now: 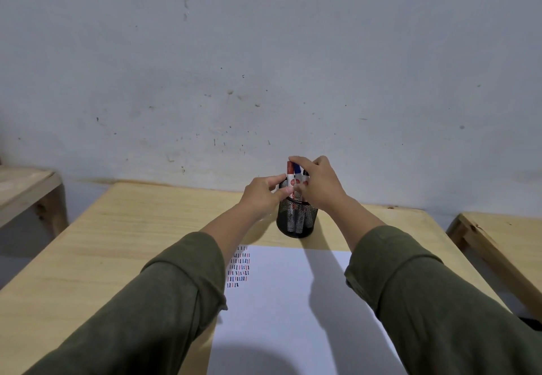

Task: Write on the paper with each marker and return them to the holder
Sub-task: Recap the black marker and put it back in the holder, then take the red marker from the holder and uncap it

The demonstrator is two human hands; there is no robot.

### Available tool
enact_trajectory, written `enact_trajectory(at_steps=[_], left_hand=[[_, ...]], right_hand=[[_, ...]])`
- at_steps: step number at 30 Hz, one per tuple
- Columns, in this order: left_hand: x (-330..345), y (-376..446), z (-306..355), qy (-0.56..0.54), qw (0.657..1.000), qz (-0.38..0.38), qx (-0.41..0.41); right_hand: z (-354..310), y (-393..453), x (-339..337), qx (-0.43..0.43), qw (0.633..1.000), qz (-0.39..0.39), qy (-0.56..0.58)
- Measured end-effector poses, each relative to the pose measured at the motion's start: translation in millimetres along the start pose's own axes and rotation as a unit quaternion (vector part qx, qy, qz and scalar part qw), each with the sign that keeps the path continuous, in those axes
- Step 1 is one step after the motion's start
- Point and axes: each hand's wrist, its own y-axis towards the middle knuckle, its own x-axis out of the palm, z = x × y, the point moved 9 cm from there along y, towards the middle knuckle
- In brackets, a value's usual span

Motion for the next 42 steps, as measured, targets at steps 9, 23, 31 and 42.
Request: enact_trajectory(at_steps=[9,23,31,42], left_hand=[[-3,0,-3,0.012,1.0,0.024,0.003],[-15,-12,0,0.029,0.995,0.095,0.002],[-22,-18,15,0.034,0.993,0.113,0.023],[-43,-36,83,-0.013,0.981,0.141,0.131]], right_hand=[[-8,-18,-21,-0.031,0.992,0.111,0.042],[-20,-30,-24,-0.054,0.992,0.1,0.061],[-15,-36,-22,-0.009,0.98,0.064,0.186],[-46,-39,-63,-0.049,0.958,0.107,0.261]])
